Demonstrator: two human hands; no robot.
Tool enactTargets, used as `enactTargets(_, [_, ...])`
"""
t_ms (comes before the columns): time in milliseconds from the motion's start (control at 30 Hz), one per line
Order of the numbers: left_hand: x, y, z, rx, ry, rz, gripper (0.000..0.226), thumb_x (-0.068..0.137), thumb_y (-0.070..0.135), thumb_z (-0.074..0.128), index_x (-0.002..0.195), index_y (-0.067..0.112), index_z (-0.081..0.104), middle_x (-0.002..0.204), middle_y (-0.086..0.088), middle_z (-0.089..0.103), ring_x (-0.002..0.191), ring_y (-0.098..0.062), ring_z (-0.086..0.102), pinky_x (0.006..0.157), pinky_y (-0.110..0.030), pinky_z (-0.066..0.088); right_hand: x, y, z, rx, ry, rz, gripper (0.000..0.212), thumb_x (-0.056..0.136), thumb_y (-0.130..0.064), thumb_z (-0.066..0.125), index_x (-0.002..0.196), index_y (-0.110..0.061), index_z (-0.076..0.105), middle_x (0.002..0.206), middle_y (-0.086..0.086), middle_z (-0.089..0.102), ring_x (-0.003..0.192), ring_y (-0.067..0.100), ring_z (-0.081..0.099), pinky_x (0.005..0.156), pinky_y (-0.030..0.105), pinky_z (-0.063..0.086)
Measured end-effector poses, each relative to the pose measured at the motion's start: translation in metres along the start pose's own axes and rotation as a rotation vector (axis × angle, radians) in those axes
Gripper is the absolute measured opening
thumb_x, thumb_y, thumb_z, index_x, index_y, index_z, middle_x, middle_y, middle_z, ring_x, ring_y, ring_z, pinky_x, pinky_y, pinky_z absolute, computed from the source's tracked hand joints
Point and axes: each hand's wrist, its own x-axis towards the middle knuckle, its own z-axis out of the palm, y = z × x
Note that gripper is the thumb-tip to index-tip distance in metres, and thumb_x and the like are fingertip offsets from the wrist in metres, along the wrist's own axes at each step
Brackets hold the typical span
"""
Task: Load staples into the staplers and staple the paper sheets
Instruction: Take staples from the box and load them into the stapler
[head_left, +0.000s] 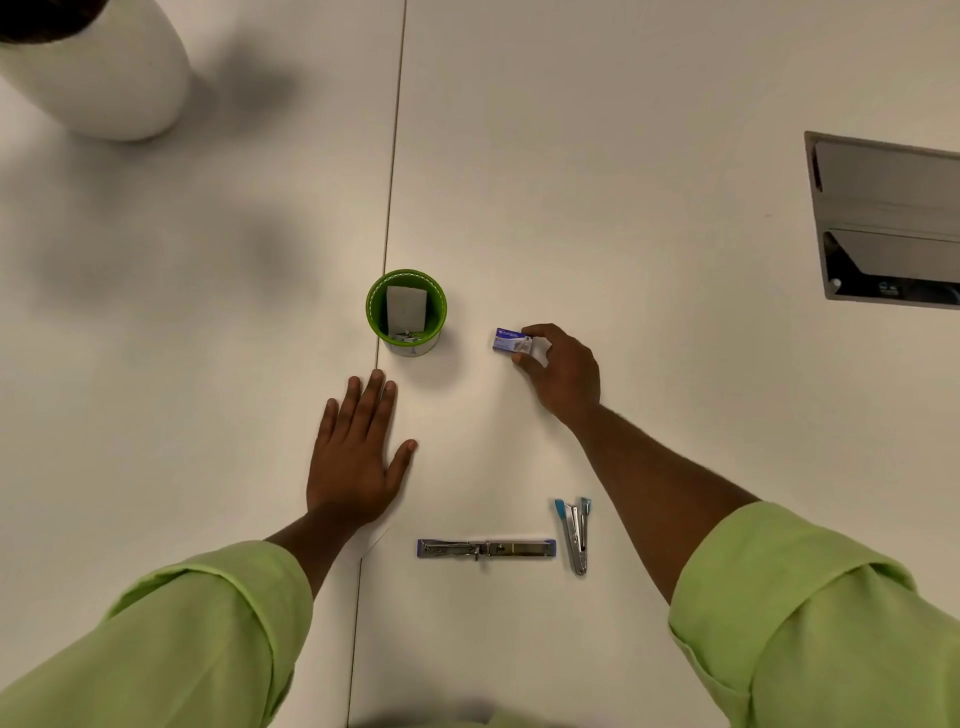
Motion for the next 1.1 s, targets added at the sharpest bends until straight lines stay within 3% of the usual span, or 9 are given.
enactTargets(267, [0.0,-0.001,-0.001,0.009,0.003,-0.005,0.077,0.1,0.059,0.03,0.162,0.022,0.005,0.171,0.002,-0.001,0.158,-0.022,-0.001,0.126,-0.044,0.008,0.0,0.004,-0.002,0.058,0.0,-0.008,0.039,0.086,-0.032,0.074,0.124,-0.034,0.064,0.061,-0.021,0.04,0.062,0.003,0.045,0.069,0.024,0.039])
enactTargets(400, [-0.001,-0.002,-0.003,0.005,0.011,-0.003,0.076,0.1,0.057,0.03,0.162,0.022,0.006,0.171,0.002,-0.001,0.158,-0.023,-0.001,0.126,-0.044,0.007,-0.005,0.003,-0.007,0.114,0.024,0.053,0.049,0.085,-0.034,0.077,0.13,-0.032,0.058,0.064,-0.015,0.042,0.061,0.005,0.047,0.061,0.014,0.036])
enactTargets(567, [-0.001,0.001,-0.005,0.012,-0.033,-0.002,0.074,0.101,0.058,0.026,0.162,0.023,0.003,0.171,0.002,-0.003,0.157,-0.022,-0.004,0.126,-0.046,0.009,-0.028,0.003,-0.006,0.224,0.082,0.263,0.032,0.087,-0.018,0.072,0.117,-0.017,0.061,0.073,-0.004,0.057,0.072,0.013,0.057,0.079,0.027,0.048])
enactTargets(700, [0.003,0.001,-0.012,0.007,-0.09,-0.003,0.075,0.101,0.059,0.024,0.162,0.022,0.001,0.17,0.001,-0.006,0.157,-0.021,-0.009,0.127,-0.046,0.006,-0.063,0.004,-0.001,0.421,0.035,0.364,0.019,0.092,-0.006,0.058,0.108,-0.011,0.068,0.093,0.01,0.071,0.075,0.023,0.071,0.081,0.042,0.061])
enactTargets(867, [0.002,0.004,-0.022,-0.001,-0.153,-0.013,0.076,0.102,0.057,0.025,0.162,0.019,-0.001,0.169,-0.001,-0.011,0.156,-0.022,-0.012,0.127,-0.044,0.001,-0.129,0.0,0.006,0.577,0.011,0.335,0.019,0.097,0.0,0.053,0.105,-0.008,0.068,0.089,0.02,0.073,0.072,0.021,0.07,0.074,0.035,0.062])
enactTargets(967, [0.002,0.004,-0.03,0.003,-0.18,-0.01,0.075,0.104,0.05,0.034,0.162,0.016,0.001,0.17,-0.004,-0.008,0.157,-0.025,-0.008,0.127,-0.045,0.003,-0.163,0.003,0.007,0.581,-0.044,0.319,0.021,0.097,0.0,0.053,0.107,-0.012,0.068,0.085,0.012,0.074,0.072,0.019,0.071,0.069,0.029,0.062])
enactTargets(1100, [-0.01,0.015,-0.034,-0.009,-0.184,-0.013,0.074,0.103,0.044,0.04,0.161,0.01,0.008,0.17,-0.007,-0.002,0.157,-0.027,-0.001,0.127,-0.044,0.004,-0.195,0.006,0.007,0.459,-0.172,0.224,0.033,0.091,0.005,0.051,0.099,-0.019,0.071,0.08,0.001,0.072,0.071,0.014,0.069,0.07,0.033,0.06])
